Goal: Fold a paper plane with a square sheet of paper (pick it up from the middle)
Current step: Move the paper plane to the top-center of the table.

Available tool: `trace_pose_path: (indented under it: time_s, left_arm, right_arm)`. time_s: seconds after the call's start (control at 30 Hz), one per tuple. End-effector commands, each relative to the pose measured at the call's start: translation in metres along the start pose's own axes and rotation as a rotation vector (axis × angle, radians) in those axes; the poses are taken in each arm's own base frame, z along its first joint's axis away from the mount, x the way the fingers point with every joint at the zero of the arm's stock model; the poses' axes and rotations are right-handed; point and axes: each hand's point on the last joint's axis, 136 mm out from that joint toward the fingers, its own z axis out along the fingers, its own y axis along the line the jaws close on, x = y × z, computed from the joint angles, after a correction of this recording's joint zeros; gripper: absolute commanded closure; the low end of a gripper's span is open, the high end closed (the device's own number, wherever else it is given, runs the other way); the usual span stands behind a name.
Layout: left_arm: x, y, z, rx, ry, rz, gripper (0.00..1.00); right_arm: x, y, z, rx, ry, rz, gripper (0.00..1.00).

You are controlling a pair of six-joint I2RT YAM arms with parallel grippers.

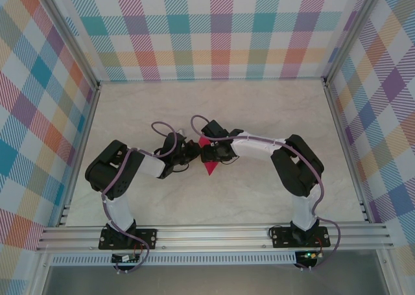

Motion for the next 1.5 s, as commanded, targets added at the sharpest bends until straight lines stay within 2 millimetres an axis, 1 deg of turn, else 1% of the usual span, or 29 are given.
trace_pose_path:
  time_s: [0.0, 0.07, 0.2, 0.3, 0.43, 0.53, 0.63, 0.73, 0.83, 0.9, 1.07, 1.3, 1.4, 1.47]
  left_arm:
    - [-0.007, -0.006, 0.003, 0.027, -0.012, -0.006, 0.95]
    - [-0.006, -0.006, 0.004, 0.026, -0.011, -0.007, 0.95]
    - [-0.006, -0.005, 0.004, 0.024, -0.009, -0.009, 0.95]
    - [-0.007, -0.005, 0.004, 0.026, -0.01, -0.011, 0.95]
    - [-0.007, -0.009, 0.003, 0.034, -0.011, -0.009, 0.92]
    - [-0.008, -0.01, 0.001, 0.034, -0.015, -0.011, 0.86]
    - [-0.012, -0.008, -0.003, 0.02, -0.033, -0.021, 0.75]
    - [-0.02, 0.001, -0.012, -0.032, -0.075, -0.037, 0.66]
    - [-0.028, 0.012, -0.023, -0.1, -0.111, -0.036, 0.61]
    - [-0.031, 0.017, -0.029, -0.137, -0.125, -0.029, 0.58]
    - [-0.036, 0.028, -0.04, -0.199, -0.149, -0.028, 0.52]
    - [-0.037, 0.036, -0.047, -0.235, -0.157, -0.027, 0.49]
    - [-0.038, 0.039, -0.051, -0.248, -0.158, -0.025, 0.48]
    - [-0.039, 0.041, -0.055, -0.263, -0.164, -0.022, 0.46]
  right_arm:
    - [0.009, 0.012, -0.004, -0.07, 0.017, -0.031, 0.43]
    - [0.011, 0.013, -0.004, -0.078, 0.021, -0.032, 0.45]
    - [0.012, 0.011, -0.004, -0.072, 0.019, -0.032, 0.52]
    - [0.01, 0.006, -0.004, -0.048, 0.005, -0.022, 0.55]
    - [0.004, 0.0, -0.004, -0.006, -0.019, 0.007, 0.6]
    - [-0.002, -0.003, -0.004, 0.03, -0.034, 0.032, 0.63]
    - [-0.008, -0.007, -0.005, 0.066, -0.051, 0.058, 0.67]
    - [-0.01, -0.01, -0.004, 0.092, -0.051, 0.069, 0.72]
    - [-0.01, -0.012, -0.002, 0.11, -0.042, 0.072, 0.76]
    - [-0.01, -0.013, -0.001, 0.121, -0.037, 0.073, 0.77]
    - [-0.011, -0.016, 0.003, 0.155, -0.03, 0.068, 0.77]
    - [-0.013, -0.019, 0.009, 0.192, -0.023, 0.058, 0.75]
    - [-0.015, -0.019, 0.007, 0.2, -0.032, 0.056, 0.83]
    - [-0.02, -0.02, 0.002, 0.207, -0.055, 0.053, 0.87]
